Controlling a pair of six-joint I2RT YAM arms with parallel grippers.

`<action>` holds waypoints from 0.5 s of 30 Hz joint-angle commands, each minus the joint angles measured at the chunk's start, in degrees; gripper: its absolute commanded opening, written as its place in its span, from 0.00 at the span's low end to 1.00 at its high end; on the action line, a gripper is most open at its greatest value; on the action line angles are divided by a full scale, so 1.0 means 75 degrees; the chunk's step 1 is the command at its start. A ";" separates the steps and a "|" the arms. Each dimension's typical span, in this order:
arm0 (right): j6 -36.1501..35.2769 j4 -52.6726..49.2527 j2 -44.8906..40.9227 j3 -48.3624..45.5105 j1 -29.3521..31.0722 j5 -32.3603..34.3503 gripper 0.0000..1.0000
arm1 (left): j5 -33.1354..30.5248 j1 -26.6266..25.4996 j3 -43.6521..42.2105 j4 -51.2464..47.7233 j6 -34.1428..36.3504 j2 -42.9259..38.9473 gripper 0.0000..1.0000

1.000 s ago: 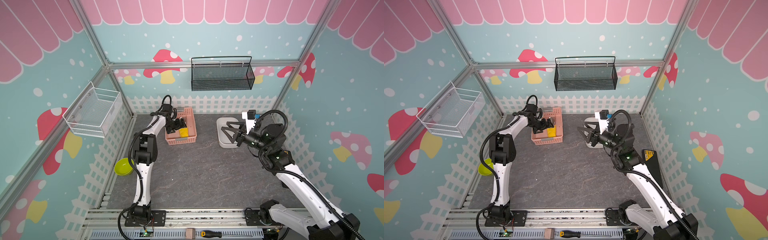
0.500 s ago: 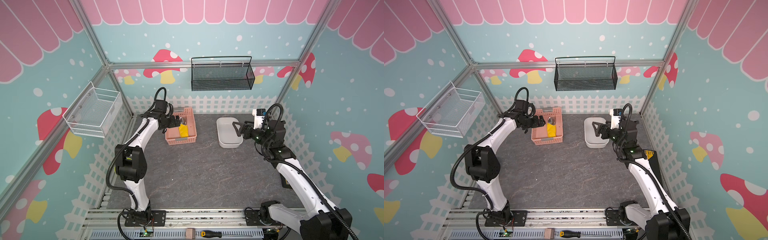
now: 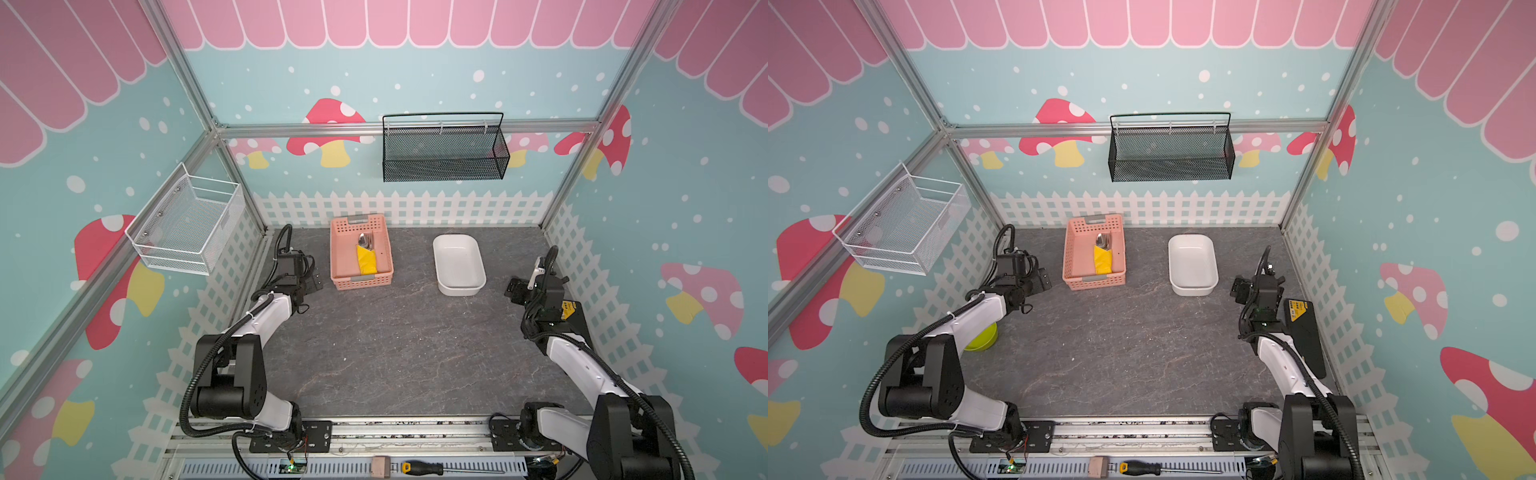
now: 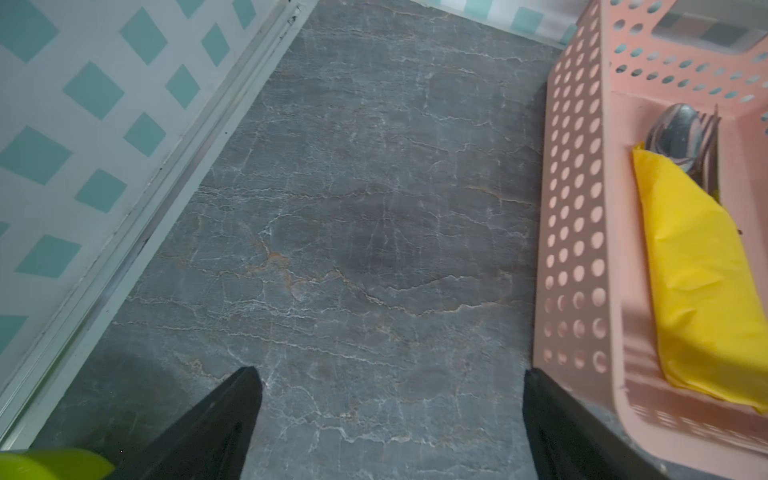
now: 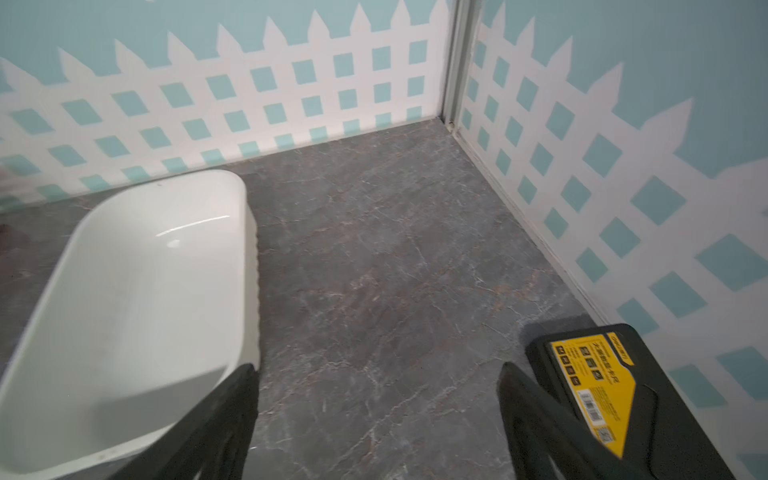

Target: Place the utensils on the paper napkin and roll it up

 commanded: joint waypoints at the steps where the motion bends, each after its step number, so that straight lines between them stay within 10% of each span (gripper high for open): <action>1: -0.0809 0.2688 0.0205 -0.0824 -0.0043 0.0640 0.92 | -0.0479 -0.0004 -0.0652 0.1926 0.0240 -0.0190 1.00; 15: -0.1549 0.6691 0.1874 -0.2286 -0.0079 -0.0707 0.91 | 0.0845 -0.0174 -0.2903 0.6165 0.1506 0.0027 1.00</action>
